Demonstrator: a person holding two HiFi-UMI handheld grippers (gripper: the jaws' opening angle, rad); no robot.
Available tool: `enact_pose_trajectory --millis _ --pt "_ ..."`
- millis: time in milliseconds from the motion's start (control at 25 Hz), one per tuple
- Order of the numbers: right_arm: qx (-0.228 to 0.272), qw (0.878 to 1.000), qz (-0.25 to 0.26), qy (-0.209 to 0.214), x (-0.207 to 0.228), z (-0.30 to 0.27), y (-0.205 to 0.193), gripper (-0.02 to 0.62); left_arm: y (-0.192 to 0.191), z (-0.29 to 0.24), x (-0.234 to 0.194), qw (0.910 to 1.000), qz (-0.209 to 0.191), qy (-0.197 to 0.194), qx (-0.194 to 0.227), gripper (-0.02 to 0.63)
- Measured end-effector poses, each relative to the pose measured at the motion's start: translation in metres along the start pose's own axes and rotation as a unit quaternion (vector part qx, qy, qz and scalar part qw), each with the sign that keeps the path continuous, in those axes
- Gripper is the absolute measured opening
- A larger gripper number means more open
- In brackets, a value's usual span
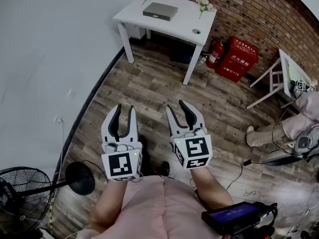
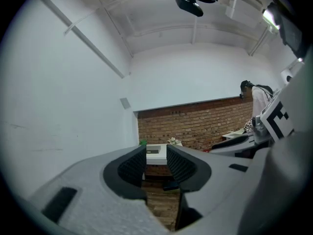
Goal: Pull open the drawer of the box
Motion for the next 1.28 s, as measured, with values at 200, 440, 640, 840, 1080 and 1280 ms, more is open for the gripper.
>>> enact_pose_trajectory --millis 200,440,640,840,1080,1280 --pt "-0.005 1.0 -0.004 -0.004 0.012 -0.037 -0.005 0.164 -0.015 -0.038 -0.016 0.9999 0.001 -0.007 -0.012 0.124" --pt "-0.019 1.0 -0.007 -0.014 0.026 -0.104 -0.005 0.163 -0.02 -0.106 -0.048 0.9995 0.006 -0.025 -0.018 0.124" --pt "-0.021 0.999 -0.007 -0.028 0.034 -0.164 0.009 0.159 -0.014 -0.161 -0.084 0.999 0.014 -0.037 -0.021 0.123" --pt "-0.015 0.999 0.013 -0.044 0.037 -0.209 0.027 0.141 -0.007 -0.204 -0.114 0.9987 0.003 -0.051 -0.003 0.12" --pt "0.001 0.998 0.02 -0.06 0.04 -0.251 0.048 0.141 0.006 -0.245 -0.143 0.9974 -0.002 -0.068 0.026 0.12" --pt "0.003 0.997 0.014 -0.073 0.043 -0.274 0.051 0.141 0.002 -0.264 -0.156 0.9967 -0.003 -0.079 0.021 0.12"
Point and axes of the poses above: the fingertips, and each gripper's own axes: z backward along the fingers, x to its right, y out of its top, the point moved 3 cm from there along z, backward along the fingers, and after that the axes turned 6 degrees about z, right-handed, at the moved point
